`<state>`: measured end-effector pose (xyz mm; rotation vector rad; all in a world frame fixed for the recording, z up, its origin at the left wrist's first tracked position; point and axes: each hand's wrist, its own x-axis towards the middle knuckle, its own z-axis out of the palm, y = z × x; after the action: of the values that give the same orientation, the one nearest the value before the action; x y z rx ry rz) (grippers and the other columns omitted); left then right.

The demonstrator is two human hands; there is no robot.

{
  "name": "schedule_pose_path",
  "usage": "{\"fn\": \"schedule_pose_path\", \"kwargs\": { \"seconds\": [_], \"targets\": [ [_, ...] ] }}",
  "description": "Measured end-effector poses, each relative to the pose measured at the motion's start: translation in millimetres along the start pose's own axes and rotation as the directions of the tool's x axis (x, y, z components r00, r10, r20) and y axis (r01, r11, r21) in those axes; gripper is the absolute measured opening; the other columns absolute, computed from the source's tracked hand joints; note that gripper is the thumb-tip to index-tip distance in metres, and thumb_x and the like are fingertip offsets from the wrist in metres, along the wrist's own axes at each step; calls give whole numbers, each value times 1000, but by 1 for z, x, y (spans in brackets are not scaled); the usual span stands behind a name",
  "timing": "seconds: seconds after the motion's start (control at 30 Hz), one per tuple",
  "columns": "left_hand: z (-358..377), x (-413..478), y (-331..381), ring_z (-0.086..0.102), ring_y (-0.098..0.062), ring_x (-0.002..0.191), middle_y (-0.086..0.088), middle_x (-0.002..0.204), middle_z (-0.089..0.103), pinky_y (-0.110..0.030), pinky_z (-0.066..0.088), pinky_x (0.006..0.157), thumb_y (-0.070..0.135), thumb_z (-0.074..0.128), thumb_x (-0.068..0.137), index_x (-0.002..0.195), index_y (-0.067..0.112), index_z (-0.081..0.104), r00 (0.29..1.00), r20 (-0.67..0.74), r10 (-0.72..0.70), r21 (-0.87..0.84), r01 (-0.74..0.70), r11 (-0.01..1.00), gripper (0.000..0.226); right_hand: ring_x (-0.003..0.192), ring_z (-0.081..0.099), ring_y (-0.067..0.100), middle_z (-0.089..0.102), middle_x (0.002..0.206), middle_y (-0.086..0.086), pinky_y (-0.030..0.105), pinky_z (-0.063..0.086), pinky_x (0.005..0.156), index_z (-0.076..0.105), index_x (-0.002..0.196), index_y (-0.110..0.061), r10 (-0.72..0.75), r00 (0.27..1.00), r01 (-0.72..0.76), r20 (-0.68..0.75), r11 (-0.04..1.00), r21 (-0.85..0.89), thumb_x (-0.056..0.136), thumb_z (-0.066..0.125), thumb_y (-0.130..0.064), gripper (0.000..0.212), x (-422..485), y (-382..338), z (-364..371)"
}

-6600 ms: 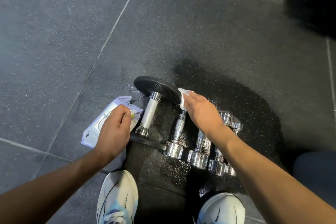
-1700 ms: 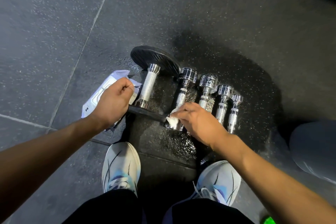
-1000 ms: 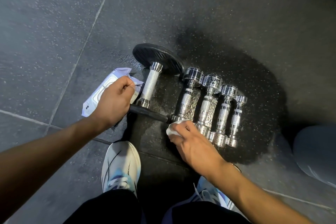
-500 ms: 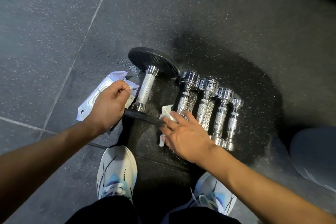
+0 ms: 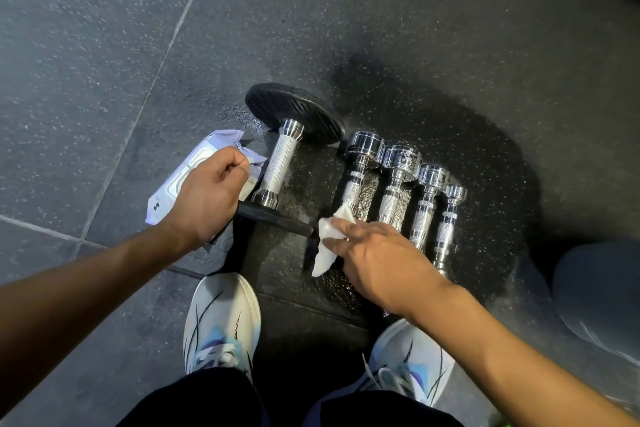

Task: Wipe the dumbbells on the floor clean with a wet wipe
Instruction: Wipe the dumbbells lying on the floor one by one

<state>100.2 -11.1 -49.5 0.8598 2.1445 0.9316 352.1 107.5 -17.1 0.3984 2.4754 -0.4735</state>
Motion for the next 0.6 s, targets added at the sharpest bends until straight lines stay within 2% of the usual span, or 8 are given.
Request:
{"fn": "schedule_pose_path", "kwargs": {
  "seconds": [0.07, 0.1, 0.17, 0.23, 0.33, 0.47, 0.53, 0.6],
  "targets": [
    [0, 1, -1, 45, -18, 65, -16, 74, 55, -47, 45, 68, 26, 48, 97, 85, 16, 53, 1000, 2, -1, -3, 1, 1000, 17, 145, 43, 28, 17, 169, 6, 41, 27, 122, 28, 160, -31, 56, 998, -54, -24, 996, 65, 107, 40, -23, 55, -7, 4, 12],
    [0, 1, -2, 44, -18, 65, -16, 74, 55, -47, 44, 68, 26, 48, 97, 85, 16, 53, 1000, 1, -1, -4, 1, 1000, 17, 136, 53, 30, 29, 165, 10, 41, 35, 118, 38, 156, -30, 83, 995, -78, -62, 994, 74, 104, 48, -22, 54, -10, 4, 17],
    [0, 2, -3, 44, -17, 65, -15, 73, 55, -46, 44, 68, 27, 49, 97, 85, 16, 53, 1000, 1, 4, -2, -4, 1000, 17, 112, 70, 32, 59, 144, 15, 43, 50, 104, 63, 136, -25, 119, 980, -110, -160, 992, 62, 93, 61, -23, 43, -14, 6, 26],
    [1, 2, -3, 44, -17, 65, -10, 69, 53, -44, 43, 67, 28, 49, 97, 85, 16, 54, 1000, 8, 8, -16, -8, 1000, 18, 104, 73, 30, 69, 130, 15, 45, 51, 102, 73, 118, -23, 146, 969, -136, -200, 989, 63, 90, 58, -25, 32, -17, 6, 30],
    [1, 2, -2, 44, -16, 63, 1, 64, 52, -40, 40, 66, 30, 51, 95, 82, 17, 55, 1000, 27, 6, -25, -5, 1000, 19, 113, 70, 28, 71, 128, 11, 54, 44, 110, 76, 108, -28, 184, 957, -175, -223, 983, 56, 90, 59, -29, 25, -21, 4, 37],
    [1, 2, -2, 45, -15, 65, 0, 66, 53, -39, 40, 67, 27, 52, 96, 80, 16, 55, 1000, 21, 6, -20, -6, 1000, 19, 124, 64, 33, 70, 130, 8, 59, 29, 114, 80, 102, -31, 185, 957, -194, -223, 981, -16, 81, 76, -31, 21, -19, 9, 49],
    [2, 2, -1, 45, -16, 65, -6, 67, 54, -39, 40, 67, 26, 52, 96, 80, 16, 55, 1000, 21, 8, -13, -8, 1000, 19, 137, 53, 34, 64, 139, 9, 61, 16, 114, 78, 111, -30, 182, 963, -189, -200, 982, -19, 90, 60, -35, 28, -17, 7, 47],
    [2, 2, -1, 45, -20, 65, -12, 70, 55, -41, 41, 67, 27, 51, 95, 81, 15, 55, 1000, 21, 8, -8, -8, 1000, 19, 153, 26, 33, 44, 158, 8, 62, 0, 120, 66, 132, -30, 179, 976, -179, -126, 984, 7, 101, 39, -34, 42, -13, 6, 41]
  ]
}}
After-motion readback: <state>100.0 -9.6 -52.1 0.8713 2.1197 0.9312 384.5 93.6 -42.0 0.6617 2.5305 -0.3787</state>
